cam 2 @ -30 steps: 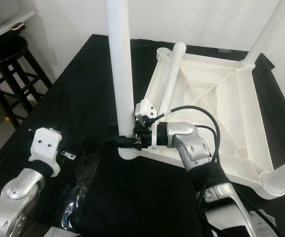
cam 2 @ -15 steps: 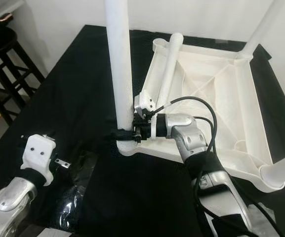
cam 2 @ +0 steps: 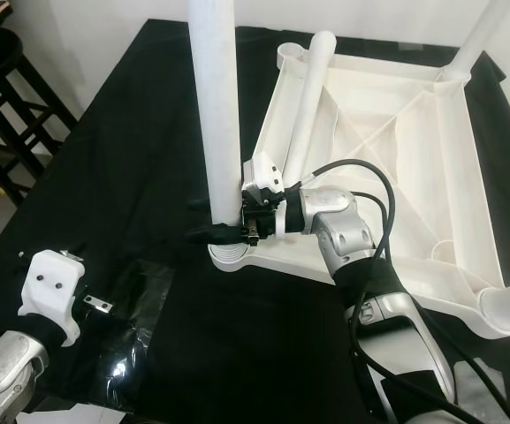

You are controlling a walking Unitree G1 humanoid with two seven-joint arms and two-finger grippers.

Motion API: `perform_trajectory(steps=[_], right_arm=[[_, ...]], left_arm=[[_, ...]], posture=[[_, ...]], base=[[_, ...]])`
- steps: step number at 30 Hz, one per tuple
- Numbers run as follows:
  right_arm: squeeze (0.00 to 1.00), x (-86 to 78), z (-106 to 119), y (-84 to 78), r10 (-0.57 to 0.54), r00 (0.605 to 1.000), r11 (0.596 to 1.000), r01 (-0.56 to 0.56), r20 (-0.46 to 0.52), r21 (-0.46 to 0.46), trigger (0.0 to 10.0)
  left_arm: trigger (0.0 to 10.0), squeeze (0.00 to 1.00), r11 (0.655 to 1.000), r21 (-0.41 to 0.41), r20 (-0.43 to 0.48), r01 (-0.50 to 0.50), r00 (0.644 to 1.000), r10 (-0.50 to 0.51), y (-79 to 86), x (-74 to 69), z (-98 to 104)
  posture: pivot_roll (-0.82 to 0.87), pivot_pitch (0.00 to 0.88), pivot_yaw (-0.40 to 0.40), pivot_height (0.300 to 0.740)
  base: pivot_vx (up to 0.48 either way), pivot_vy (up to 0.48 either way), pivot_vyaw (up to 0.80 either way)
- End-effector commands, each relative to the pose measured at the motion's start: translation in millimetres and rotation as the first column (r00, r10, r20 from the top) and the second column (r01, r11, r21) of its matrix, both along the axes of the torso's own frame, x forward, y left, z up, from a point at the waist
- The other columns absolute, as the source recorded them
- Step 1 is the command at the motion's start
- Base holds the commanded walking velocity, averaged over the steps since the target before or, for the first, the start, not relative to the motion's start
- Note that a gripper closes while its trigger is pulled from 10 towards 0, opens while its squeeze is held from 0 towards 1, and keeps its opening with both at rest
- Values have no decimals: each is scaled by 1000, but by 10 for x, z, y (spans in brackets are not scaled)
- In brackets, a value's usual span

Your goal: Building children table

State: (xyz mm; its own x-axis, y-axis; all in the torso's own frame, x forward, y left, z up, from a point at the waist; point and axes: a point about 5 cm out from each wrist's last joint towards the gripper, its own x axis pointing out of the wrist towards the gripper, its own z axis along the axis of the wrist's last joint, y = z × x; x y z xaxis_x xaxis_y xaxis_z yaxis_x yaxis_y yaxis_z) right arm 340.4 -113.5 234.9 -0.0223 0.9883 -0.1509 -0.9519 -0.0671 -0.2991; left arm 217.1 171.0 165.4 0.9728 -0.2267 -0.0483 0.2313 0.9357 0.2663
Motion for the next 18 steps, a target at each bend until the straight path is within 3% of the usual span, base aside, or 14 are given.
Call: perform_trajectory(steps=[1,12,18], right_arm=[[0,-40,-211,17,43,998,993,-48,-46,-105,10000],[0,-15,-288,2,79,996,990,-85,-51,-116,10000],[0,22,-329,-23,63,991,992,-74,-116,-97,10000]], left_arm=[[10000,0,1000,11,-27,-7,1000,7,47,-46,-17],[10000,0,1000,13,-40,-12,999,12,72,-80,-13],[10000,0,1000,11,-49,-14,999,15,82,-94,-20]], posture=[[174,366,27,740],[178,363,26,740],[184,356,30,740]], base=[[0,0,0],[0,0,0],[0,0,0]])
